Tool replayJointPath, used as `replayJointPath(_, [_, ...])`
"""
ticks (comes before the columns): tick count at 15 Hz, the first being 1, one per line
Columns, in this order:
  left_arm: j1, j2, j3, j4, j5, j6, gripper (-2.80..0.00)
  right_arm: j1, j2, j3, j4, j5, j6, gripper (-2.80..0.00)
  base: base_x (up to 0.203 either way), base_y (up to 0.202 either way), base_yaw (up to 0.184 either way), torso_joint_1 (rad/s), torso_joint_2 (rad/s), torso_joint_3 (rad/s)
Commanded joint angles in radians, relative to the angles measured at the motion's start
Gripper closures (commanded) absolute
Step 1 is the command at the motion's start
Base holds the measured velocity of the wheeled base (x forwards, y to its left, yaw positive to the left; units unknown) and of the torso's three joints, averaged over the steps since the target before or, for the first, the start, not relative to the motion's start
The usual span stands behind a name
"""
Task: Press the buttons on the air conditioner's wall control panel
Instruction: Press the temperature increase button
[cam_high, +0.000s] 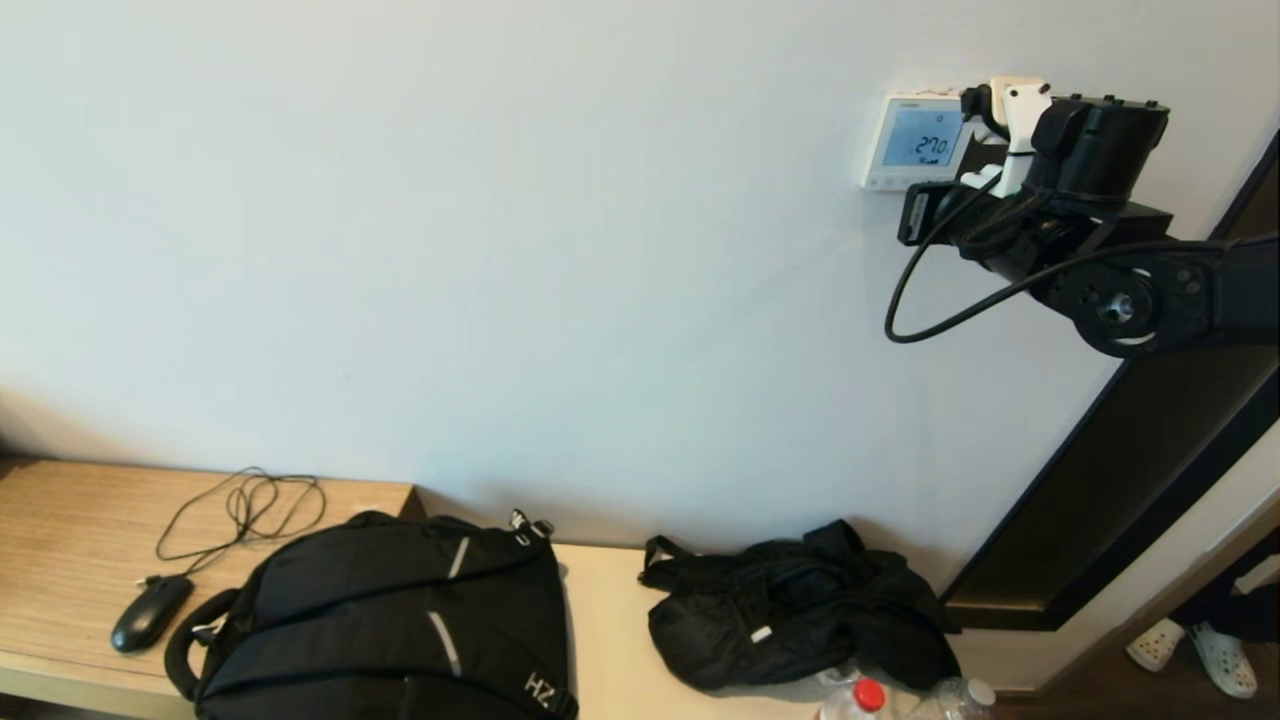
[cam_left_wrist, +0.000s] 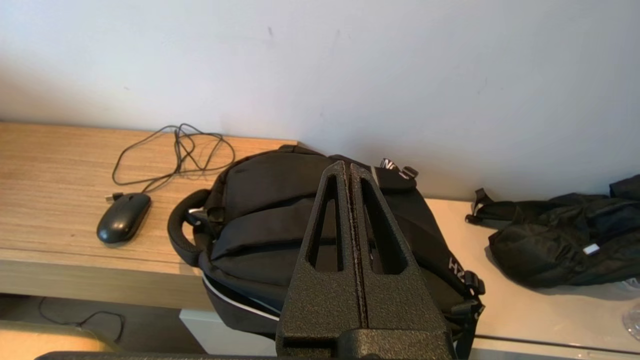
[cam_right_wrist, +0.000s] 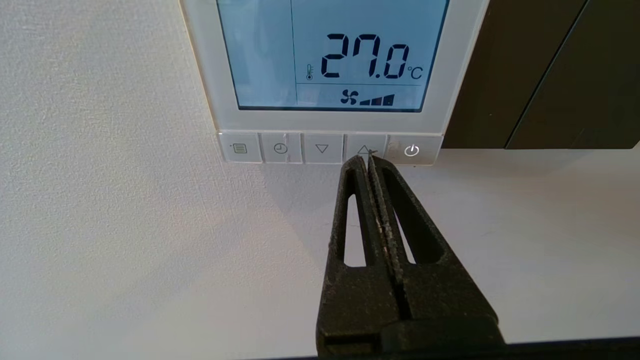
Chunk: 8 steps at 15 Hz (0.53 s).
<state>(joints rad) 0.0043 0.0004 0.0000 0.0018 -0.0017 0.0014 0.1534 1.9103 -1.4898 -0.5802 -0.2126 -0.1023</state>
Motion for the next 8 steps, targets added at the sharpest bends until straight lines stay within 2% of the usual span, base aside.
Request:
replayJointPath(1, [0.000, 0.001, 0.000, 0.000, 0.000, 0.000, 0.00, 0.000, 0.010, -0.012, 0.001, -0.001, 0.000, 0.00, 0.000, 0.000, 0.000, 0.000, 0.00, 0.000])
replayJointPath(8, [0.000, 0.000, 0.000, 0.000, 0.000, 0.000, 0.00, -0.003, 0.026, -0.027, 0.005, 0.002, -0.002, 0.00, 0.000, 0.000, 0.000, 0.000, 0.00, 0.000])
